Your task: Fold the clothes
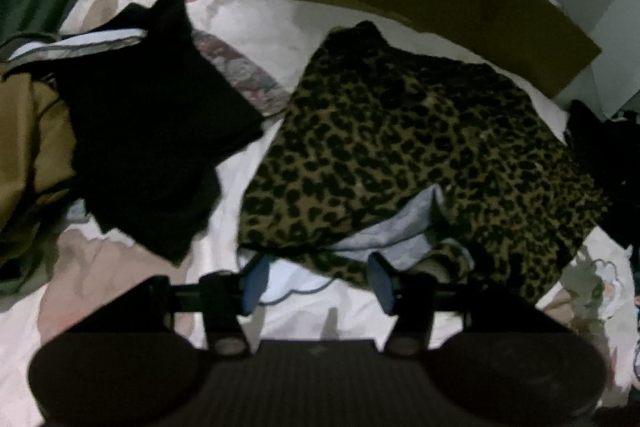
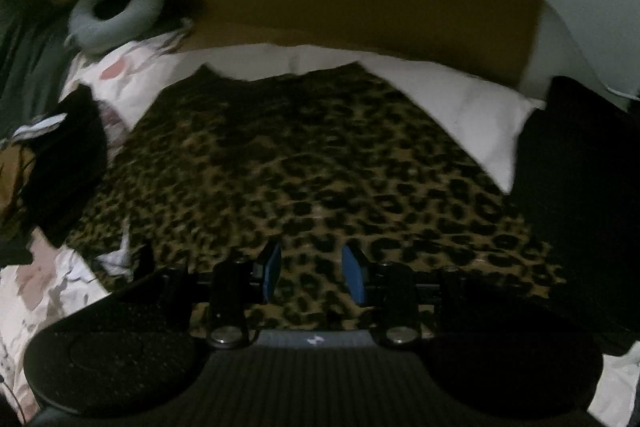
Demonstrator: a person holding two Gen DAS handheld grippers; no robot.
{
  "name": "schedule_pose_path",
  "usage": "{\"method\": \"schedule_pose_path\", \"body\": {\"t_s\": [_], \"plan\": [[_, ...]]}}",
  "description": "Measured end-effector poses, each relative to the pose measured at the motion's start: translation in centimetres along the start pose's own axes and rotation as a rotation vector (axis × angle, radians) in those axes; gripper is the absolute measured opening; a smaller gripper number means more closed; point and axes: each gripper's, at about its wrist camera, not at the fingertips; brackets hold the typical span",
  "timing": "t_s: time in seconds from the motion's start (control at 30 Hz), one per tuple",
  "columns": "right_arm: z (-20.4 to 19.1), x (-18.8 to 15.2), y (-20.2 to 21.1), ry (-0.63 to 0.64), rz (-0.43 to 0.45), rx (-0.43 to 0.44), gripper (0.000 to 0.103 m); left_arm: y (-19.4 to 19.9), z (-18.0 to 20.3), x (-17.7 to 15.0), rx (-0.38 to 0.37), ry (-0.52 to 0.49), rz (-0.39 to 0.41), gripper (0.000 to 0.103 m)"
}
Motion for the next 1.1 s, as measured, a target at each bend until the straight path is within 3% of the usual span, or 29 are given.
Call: {"method": "schedule_pose_path", "body": {"t_s": [0.57, 0.87, 1.1], "plan": [[-7.7, -3.9, -1.4, 0.204, -0.051, 0.145, 0.041, -0.1, -2.5, -5.8, 0.048, 0.092, 0.053, 0.059], [-10.9, -6.7, -2.1, 0.322, -0.113, 0.227, 0.041, -3.2, 1.4, -5.9, -0.085, 0.051, 0.072, 0.059], [-11.3, -8.0, -2.7, 0.338, -0.137, 0.267, 0.041, -5.6, 5.3, -5.3, -0.190, -0.009, 0.082, 0.057]]}}
Point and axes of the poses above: each gripper's, at about its wrist camera, not at the fingertips, and y roughly against the way its jaws point, z to its right, x to its top, and after that the axes turned 12 degrees about -x, right-handed
